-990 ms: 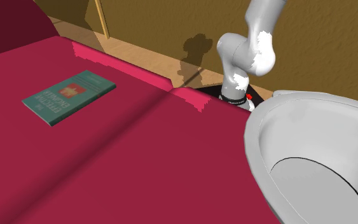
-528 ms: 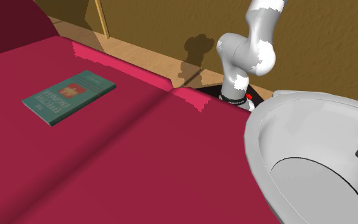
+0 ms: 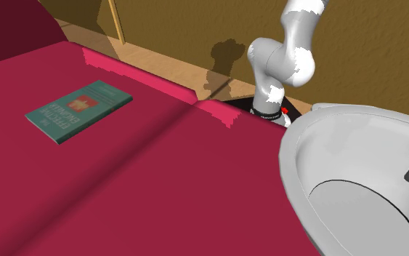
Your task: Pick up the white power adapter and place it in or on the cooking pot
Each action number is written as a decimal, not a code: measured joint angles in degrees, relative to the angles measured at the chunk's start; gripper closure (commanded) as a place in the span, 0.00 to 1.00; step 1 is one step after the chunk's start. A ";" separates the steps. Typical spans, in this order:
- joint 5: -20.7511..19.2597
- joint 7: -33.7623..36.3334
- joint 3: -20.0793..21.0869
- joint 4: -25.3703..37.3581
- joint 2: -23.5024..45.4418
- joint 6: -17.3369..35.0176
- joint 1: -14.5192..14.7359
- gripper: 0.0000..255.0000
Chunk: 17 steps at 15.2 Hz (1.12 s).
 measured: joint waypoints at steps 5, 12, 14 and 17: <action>0.00 0.00 0.00 0.00 0.00 0.00 0.00 0.00; -1.15 0.89 0.24 8.03 1.47 -6.84 -0.76 0.00; -1.23 0.99 0.33 8.42 1.58 -7.17 -0.80 0.00; -1.25 1.02 0.36 8.55 1.61 -7.29 -0.81 0.00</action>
